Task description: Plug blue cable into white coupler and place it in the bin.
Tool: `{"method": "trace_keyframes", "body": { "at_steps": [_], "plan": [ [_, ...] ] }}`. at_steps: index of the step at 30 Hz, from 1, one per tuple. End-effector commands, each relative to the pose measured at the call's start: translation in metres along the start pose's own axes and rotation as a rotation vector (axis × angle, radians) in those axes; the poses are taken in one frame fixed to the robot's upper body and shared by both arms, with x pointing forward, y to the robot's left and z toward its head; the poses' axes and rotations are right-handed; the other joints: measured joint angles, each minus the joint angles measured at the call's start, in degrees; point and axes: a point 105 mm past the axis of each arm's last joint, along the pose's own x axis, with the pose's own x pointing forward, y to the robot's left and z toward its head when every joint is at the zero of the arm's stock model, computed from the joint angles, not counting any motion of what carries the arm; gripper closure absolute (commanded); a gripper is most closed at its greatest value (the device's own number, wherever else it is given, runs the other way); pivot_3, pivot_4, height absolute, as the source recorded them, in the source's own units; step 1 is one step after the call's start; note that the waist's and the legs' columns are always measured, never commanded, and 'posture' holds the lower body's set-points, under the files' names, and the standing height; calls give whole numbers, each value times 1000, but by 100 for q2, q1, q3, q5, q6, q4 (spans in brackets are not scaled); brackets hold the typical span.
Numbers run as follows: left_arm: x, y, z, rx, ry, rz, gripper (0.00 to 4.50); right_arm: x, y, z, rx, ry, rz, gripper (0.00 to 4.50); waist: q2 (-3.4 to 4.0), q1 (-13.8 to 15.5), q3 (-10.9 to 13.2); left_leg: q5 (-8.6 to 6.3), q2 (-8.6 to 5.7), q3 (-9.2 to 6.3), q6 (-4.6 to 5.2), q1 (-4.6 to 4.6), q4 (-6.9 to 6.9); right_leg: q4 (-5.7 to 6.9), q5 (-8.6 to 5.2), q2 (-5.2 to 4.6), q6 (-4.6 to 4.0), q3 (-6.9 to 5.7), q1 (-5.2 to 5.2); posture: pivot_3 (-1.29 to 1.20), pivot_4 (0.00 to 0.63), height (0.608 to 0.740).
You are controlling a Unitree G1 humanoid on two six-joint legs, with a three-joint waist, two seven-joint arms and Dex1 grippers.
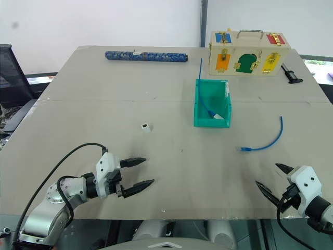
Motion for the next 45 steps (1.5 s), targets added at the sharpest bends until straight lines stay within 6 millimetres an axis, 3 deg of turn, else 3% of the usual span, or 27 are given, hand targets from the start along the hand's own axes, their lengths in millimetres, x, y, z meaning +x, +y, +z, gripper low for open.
{"method": "trace_keyframes", "body": {
  "at_steps": [1,4,11,13,16,24,27,31,36,40,45],
  "plan": [
    [3,1,14,44,-55,-28,165,5,-6,16,-63,-33,4,0,0,1,0,0,0,0,0,0,0,0,0,0,0,0,0,0,150,738],
    [7,-4,35,64,-120,-112,165,17,-11,37,-192,10,51,0,6,-21,4,0,0,7,0,0,9,1,2,-1,0,1,0,0,150,738],
    [13,-17,53,126,-137,-211,165,43,-17,60,-268,88,261,0,4,-36,6,0,0,28,0,-4,5,-1,16,3,-23,-8,0,0,150,738],
    [16,-20,56,140,-139,-226,0,54,-24,61,-293,111,288,563,3,-33,8,0,-1,31,1,-4,7,-5,18,2,-25,-9,1,0,150,738],
    [18,-26,58,152,-140,-243,0,70,-35,56,-354,153,298,1816,-1,-27,9,-1,-2,31,2,-6,7,-8,18,2,-25,-9,1,0,150,738],
    [20,-31,64,164,-146,-231,0,94,-49,42,-397,253,346,1816,1,-40,9,-1,-4,32,3,-6,8,-7,23,2,-22,-8,1,0,150,738],
    [20,-32,64,165,-146,-225,0,101,-50,41,-407,263,375,2751,-1,-49,8,-1,-3,33,3,-1,9,-7,22,2,-23,-7,2,0,150,738],
    [19,-30,60,158,-141,-201,0,106,-29,55,-412,217,467,4347,-3,-60,7,-1,-2,34,3,3,12,-6,22,4,-24,-6,6,0,150,738],
    [18,-24,55,170,-126,-175,0,113,14,72,-487,201,590,4430,1,-61,8,-1,2,30,3,3,8,-3,23,6,-22,-8,4,0,150,738],
    [16,-15,46,170,-80,-146,0,141,62,94,-527,178,660,4430,1,-111,9,-1,1,21,3,2,9,-3,29,4,-12,1,0,0,150,738],
    [14,3,40,195,-21,-113,0,172,88,100,-626,195,686,4430,6,-23,12,-1,-6,14,2,-12,10,-3,32,4,-12,-22,-5,0,150,738]
  ]
}}
